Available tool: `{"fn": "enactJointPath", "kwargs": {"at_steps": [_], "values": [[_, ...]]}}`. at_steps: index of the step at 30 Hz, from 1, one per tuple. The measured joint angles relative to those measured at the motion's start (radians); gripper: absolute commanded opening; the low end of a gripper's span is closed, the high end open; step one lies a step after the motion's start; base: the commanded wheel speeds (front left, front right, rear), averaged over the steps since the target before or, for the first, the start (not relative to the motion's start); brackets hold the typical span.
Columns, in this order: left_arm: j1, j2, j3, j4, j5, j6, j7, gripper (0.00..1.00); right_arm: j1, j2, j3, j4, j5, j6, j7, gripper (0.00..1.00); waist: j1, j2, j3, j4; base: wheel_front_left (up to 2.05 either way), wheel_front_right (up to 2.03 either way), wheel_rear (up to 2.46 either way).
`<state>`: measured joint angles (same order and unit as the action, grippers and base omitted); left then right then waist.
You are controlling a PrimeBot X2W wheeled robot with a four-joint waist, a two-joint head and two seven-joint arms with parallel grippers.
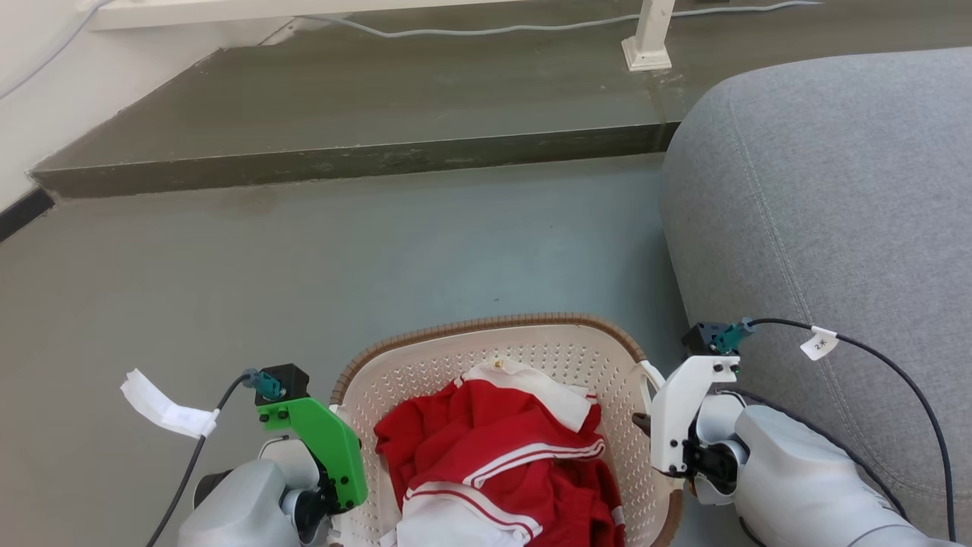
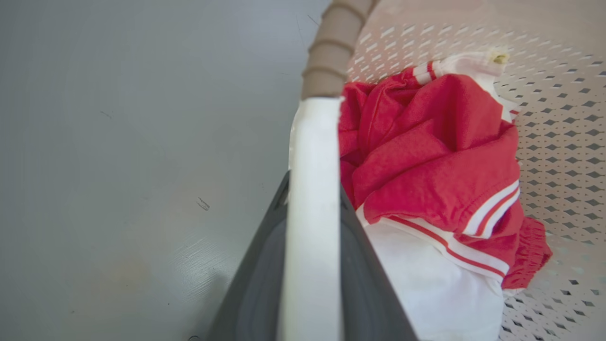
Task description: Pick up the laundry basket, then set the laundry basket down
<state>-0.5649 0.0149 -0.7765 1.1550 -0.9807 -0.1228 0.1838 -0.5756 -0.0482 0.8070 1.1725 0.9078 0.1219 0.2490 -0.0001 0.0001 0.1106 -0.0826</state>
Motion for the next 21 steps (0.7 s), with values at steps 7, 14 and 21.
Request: {"fn": "enactJointPath", "kwargs": {"at_steps": [7, 14, 21], "values": [[-0.001, 0.000, -0.006, 0.001, -0.002, 0.000, -0.001, 0.00, -0.001, -0.001, 0.004, 0.000, 0.008, 0.000, 0.000, 0.00, 0.0000, 0.0000, 0.004, -0.003, 0.00, 0.00, 0.00], [-0.030, 0.001, -0.009, 0.004, -0.002, 0.000, -0.011, 0.00, -0.028, -0.003, 0.008, -0.001, 0.009, 0.000, -0.002, 0.00, 0.0000, 0.0000, 0.035, -0.004, 0.00, 0.00, 0.00], [-0.051, 0.000, -0.016, 0.002, -0.002, 0.000, -0.027, 0.00, -0.044, -0.011, 0.011, -0.005, 0.018, 0.000, -0.006, 0.00, 0.0000, 0.0000, 0.076, -0.006, 0.00, 0.00, 0.00]]}}
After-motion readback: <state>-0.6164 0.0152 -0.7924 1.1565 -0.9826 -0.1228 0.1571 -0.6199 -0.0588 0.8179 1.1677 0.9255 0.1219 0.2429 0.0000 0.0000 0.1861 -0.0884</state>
